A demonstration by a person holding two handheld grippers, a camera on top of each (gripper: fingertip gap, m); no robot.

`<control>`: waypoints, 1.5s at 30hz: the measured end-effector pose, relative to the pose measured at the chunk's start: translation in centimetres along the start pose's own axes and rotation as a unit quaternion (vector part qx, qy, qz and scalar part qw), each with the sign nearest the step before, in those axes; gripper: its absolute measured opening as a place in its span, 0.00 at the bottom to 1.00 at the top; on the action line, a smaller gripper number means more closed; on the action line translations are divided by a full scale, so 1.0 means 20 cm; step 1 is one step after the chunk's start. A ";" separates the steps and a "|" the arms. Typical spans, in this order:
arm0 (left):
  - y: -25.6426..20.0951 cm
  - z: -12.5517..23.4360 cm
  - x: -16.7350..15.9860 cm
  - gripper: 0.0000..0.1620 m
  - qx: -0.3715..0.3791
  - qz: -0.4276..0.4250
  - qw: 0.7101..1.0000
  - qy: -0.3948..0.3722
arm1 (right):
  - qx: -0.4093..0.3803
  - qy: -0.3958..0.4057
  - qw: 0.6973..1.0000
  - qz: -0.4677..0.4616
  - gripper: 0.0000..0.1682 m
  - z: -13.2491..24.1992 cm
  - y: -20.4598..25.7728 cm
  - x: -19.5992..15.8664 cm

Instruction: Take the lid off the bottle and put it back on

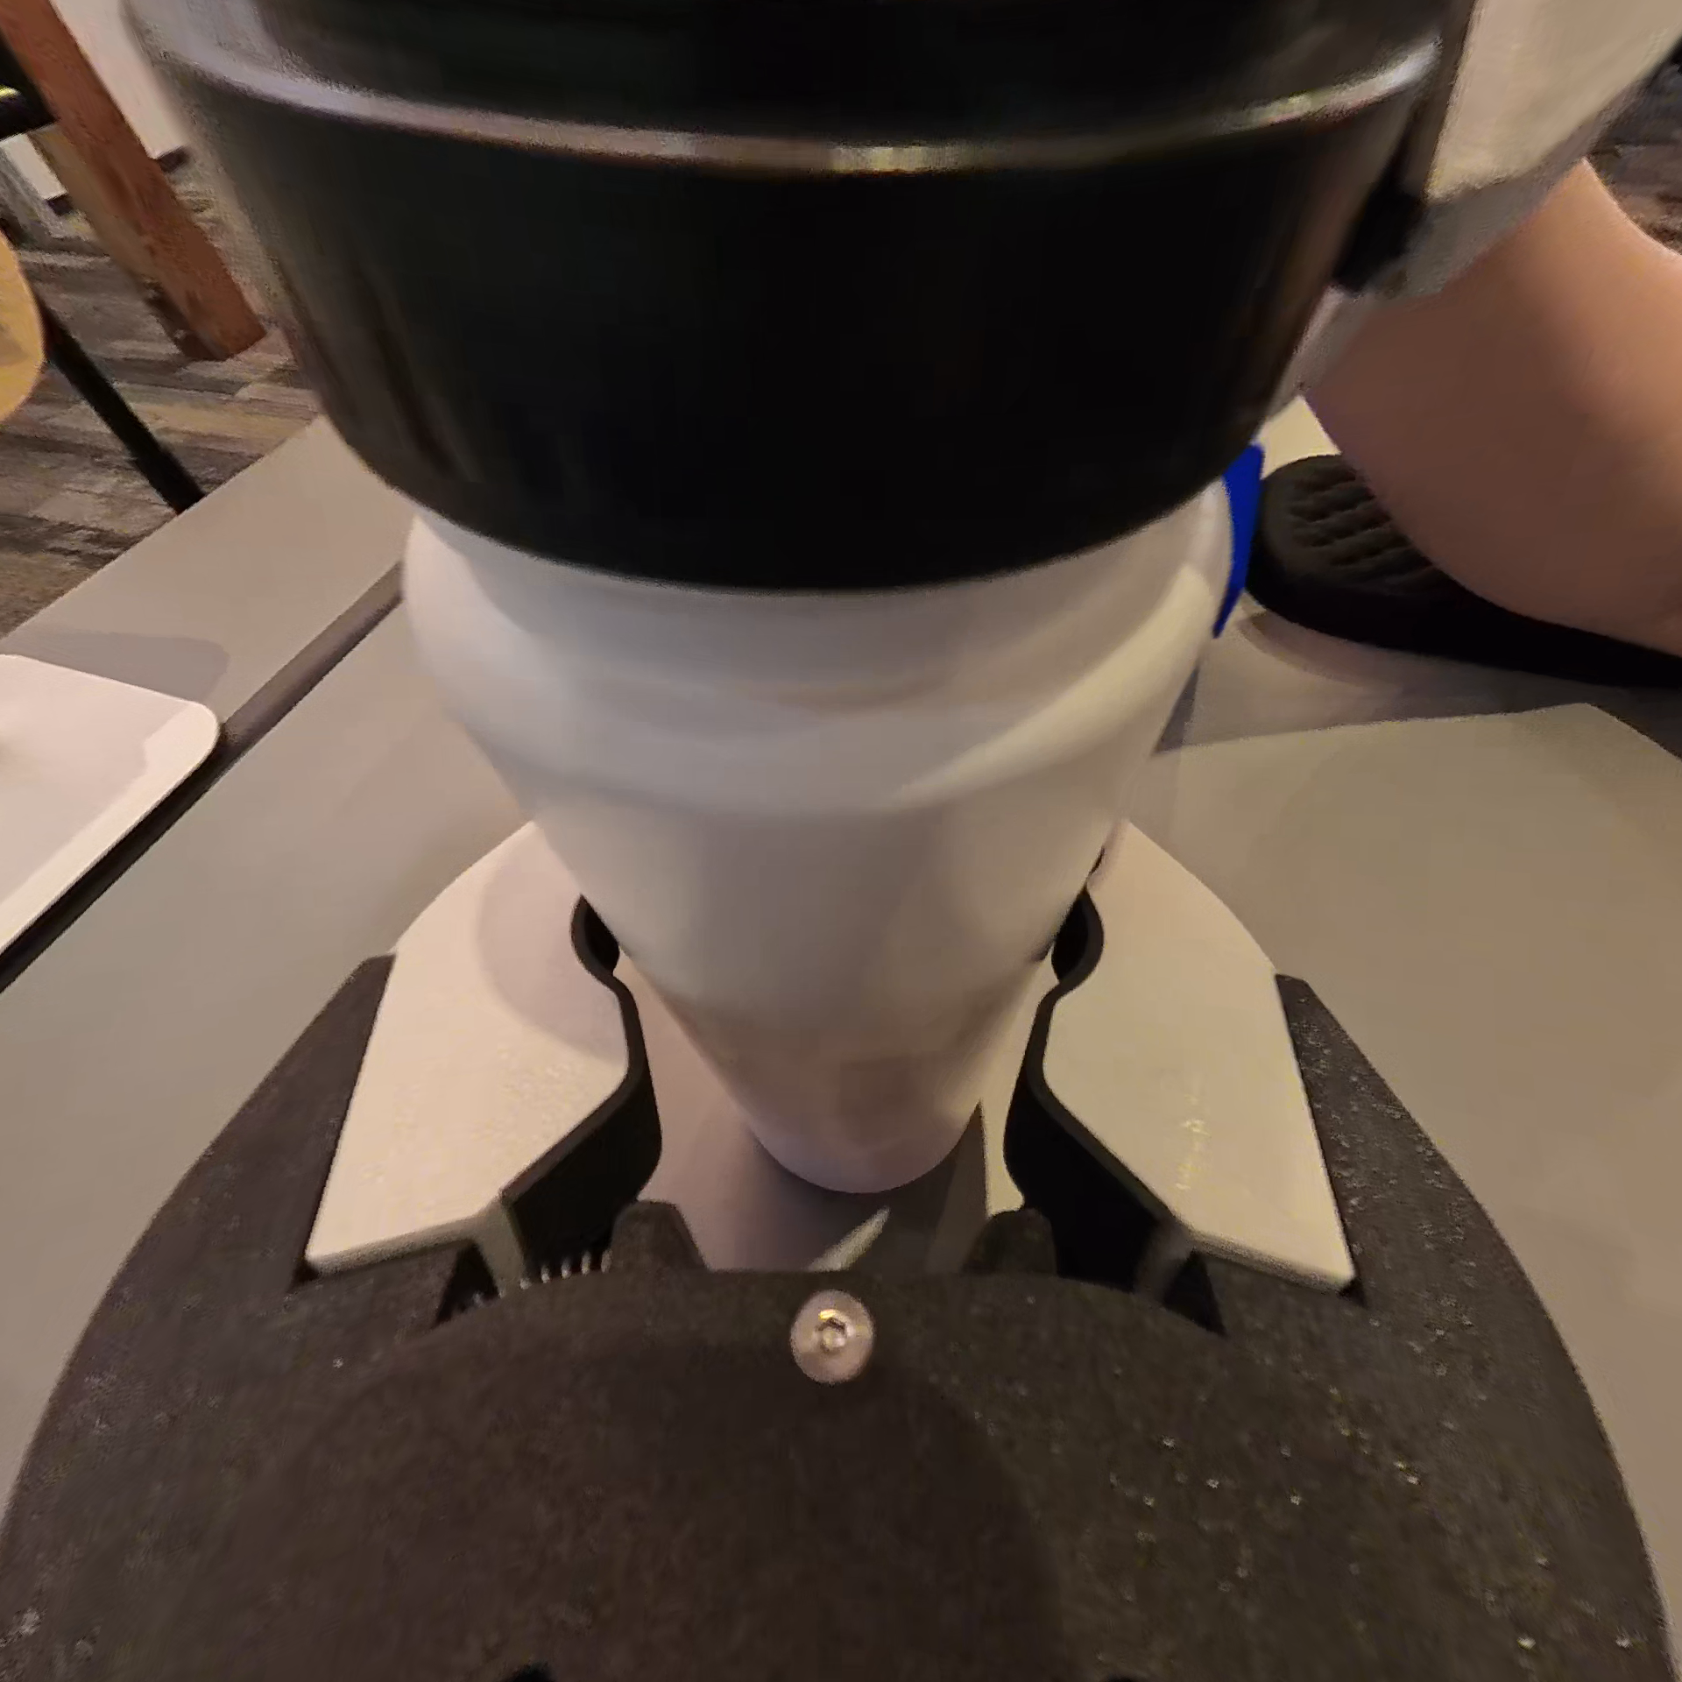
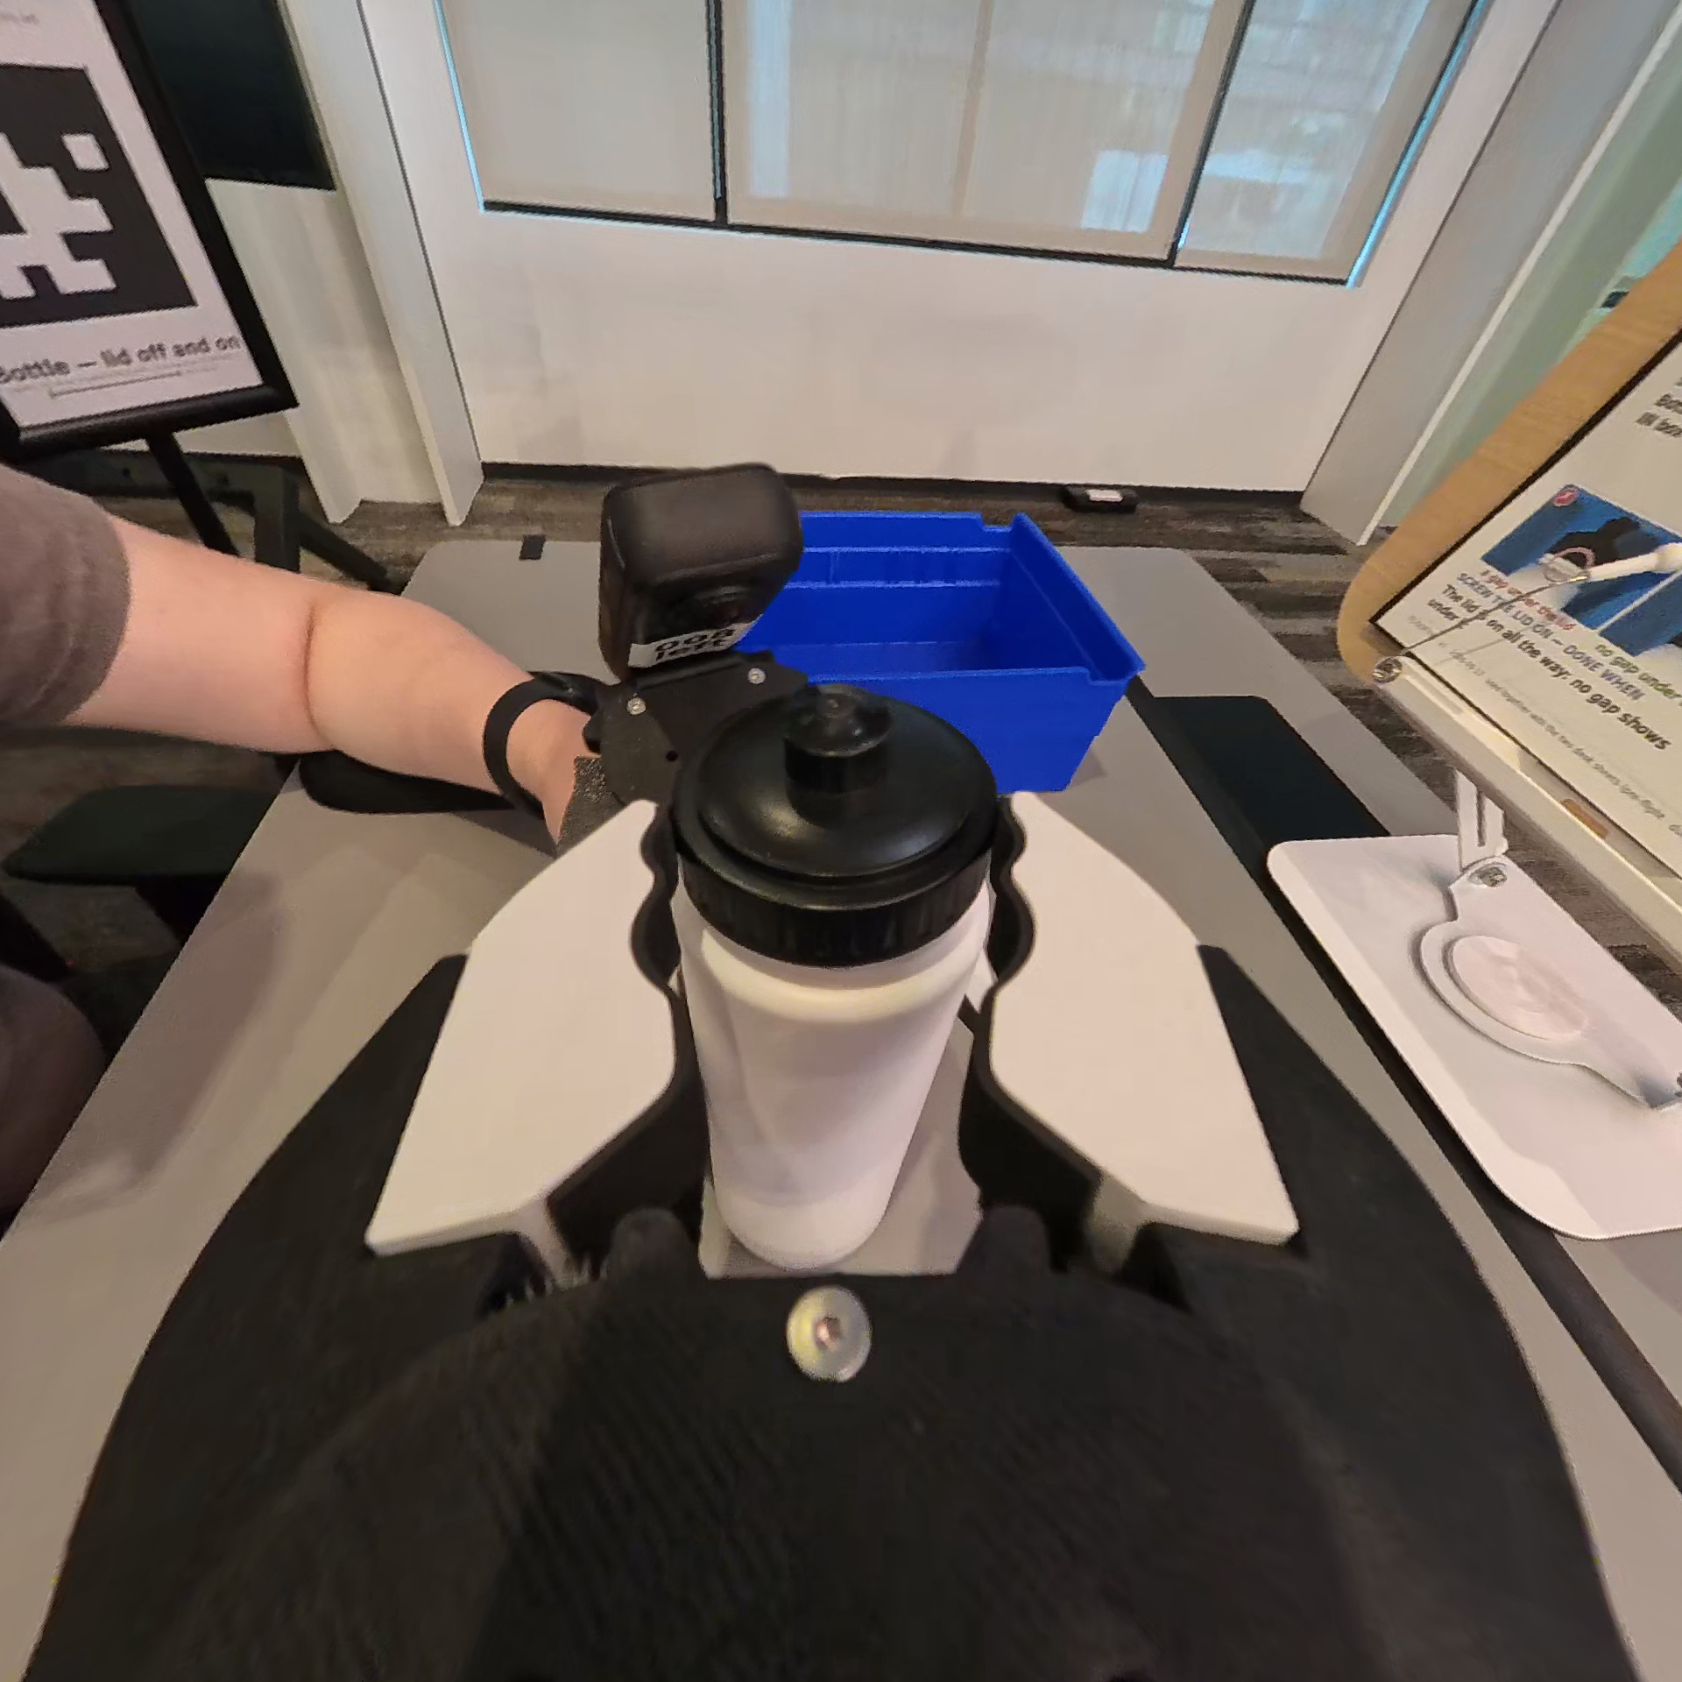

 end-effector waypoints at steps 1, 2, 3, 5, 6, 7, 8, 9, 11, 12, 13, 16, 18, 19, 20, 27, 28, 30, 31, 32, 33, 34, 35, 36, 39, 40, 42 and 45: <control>-0.01 0.00 0.00 0.59 -0.008 -0.004 1.000 0.001 | 0.010 0.003 1.000 0.001 0.41 0.01 0.00 0.00; -0.02 -0.01 0.00 0.59 -0.017 -0.008 1.000 0.002 | 0.019 0.005 1.000 0.003 0.41 0.02 0.00 0.00; -0.02 -0.01 0.01 0.59 -0.024 -0.011 1.000 0.003 | 0.028 0.006 1.000 0.004 0.41 0.02 0.01 0.00; -0.04 -0.01 0.01 0.59 -0.045 -0.020 0.999 0.006 | 0.049 0.010 0.999 0.007 0.41 0.03 0.02 0.00; -0.05 -0.01 0.01 0.59 -0.059 -0.026 0.998 0.007 | 0.058 0.013 0.998 0.010 0.41 0.04 0.02 0.01; -0.06 -0.01 0.01 0.59 -0.069 -0.030 0.997 0.007 | 0.065 0.016 0.998 0.013 0.41 0.04 0.03 0.01; -0.07 -0.01 0.01 0.59 -0.079 -0.035 0.996 0.009 | 0.074 0.020 0.997 0.014 0.41 0.04 0.04 0.01; -0.08 -0.01 0.01 0.59 -0.092 -0.040 0.995 0.009 | 0.087 0.022 0.996 0.016 0.41 0.05 0.05 0.01; -0.11 -0.01 0.02 0.59 -0.119 -0.053 0.991 0.007 | 0.114 0.019 0.993 0.017 0.41 0.06 0.06 0.01; -0.12 -0.01 0.02 0.59 -0.125 -0.056 0.991 0.008 | 0.125 0.016 0.992 0.016 0.41 0.06 0.07 0.01; -0.13 -0.01 0.02 0.59 -0.134 -0.058 0.989 0.007 | 0.138 0.012 0.990 0.014 0.41 0.07 0.07 0.00; -0.16 -0.01 0.02 0.59 -0.155 -0.067 0.986 0.005 | 0.175 0.000 0.985 -0.004 0.41 0.07 0.07 -0.01; -0.16 -0.01 0.02 0.59 -0.150 -0.066 0.986 0.006 | 0.178 -0.005 0.984 -0.003 0.41 0.07 0.06 -0.02; -0.16 -0.01 0.02 0.59 -0.147 -0.064 0.987 0.004 | 0.174 -0.006 0.985 0.000 0.41 0.07 0.06 -0.02; -0.16 -0.01 0.02 0.59 -0.136 -0.061 0.989 0.004 | 0.165 -0.007 0.986 0.004 0.41 0.07 0.06 -0.02; -0.09 -0.02 0.02 0.59 -0.064 -0.029 0.997 0.008 | 0.102 -0.022 0.995 -0.002 0.41 0.05 0.01 -0.02; -0.08 -0.01 0.02 0.59 -0.057 -0.025 0.998 0.007 | 0.095 -0.027 0.995 -0.005 0.41 0.04 0.00 -0.03; -0.06 -0.01 0.01 0.59 -0.032 -0.014 0.999 0.008 | 0.075 -0.036 0.996 -0.012 0.41 0.03 -0.01 -0.03; -0.05 -0.01 0.01 0.59 -0.024 -0.011 1.000 0.008 | 0.065 -0.040 0.997 -0.013 0.41 0.02 -0.01 -0.04; -0.04 -0.01 0.01 0.59 -0.012 -0.006 1.000 0.010 | 0.053 -0.042 0.998 -0.014 0.41 0.01 -0.02 -0.04; -0.04 0.00 0.01 0.59 0.002 0.000 1.000 0.011 | 0.041 -0.046 0.998 -0.014 0.41 0.01 -0.02 -0.04; -0.03 0.00 0.01 0.59 0.013 0.004 1.000 0.011 | 0.030 -0.050 0.998 -0.016 0.41 0.00 -0.02 -0.04; -0.02 0.00 0.01 0.59 0.025 0.010 1.000 0.011 | 0.017 -0.053 0.998 -0.017 0.41 -0.01 -0.02 -0.04; -0.01 0.00 0.00 0.59 0.038 0.016 0.999 0.012 | 0.005 -0.056 0.998 -0.015 0.41 -0.02 -0.02 -0.04; 0.00 0.01 0.00 0.59 0.071 0.029 0.997 0.017 | -0.033 -0.062 0.997 -0.015 0.41 -0.05 -0.01 -0.04; 0.00 0.01 0.00 0.59 0.080 0.034 0.996 0.016 | -0.046 -0.063 0.997 -0.016 0.41 -0.06 -0.01 -0.04; 0.01 0.02 0.00 0.59 0.101 0.041 0.994 0.021 | -0.076 -0.071 0.994 -0.014 0.41 -0.07 0.00 -0.04; 0.03 0.03 -0.01 0.59 0.135 0.056 0.989 0.021 | -0.128 -0.100 0.986 -0.022 0.41 -0.11 0.02 -0.06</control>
Point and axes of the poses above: each gripper's, where its closed fingertips meet, z back along the fingers, x out of its top, y = z × x across the jaws, the point moved 9 cm from there along z, back along the fingers, and after that the axes turned 1 degree about -z, right-handed, at the moved point
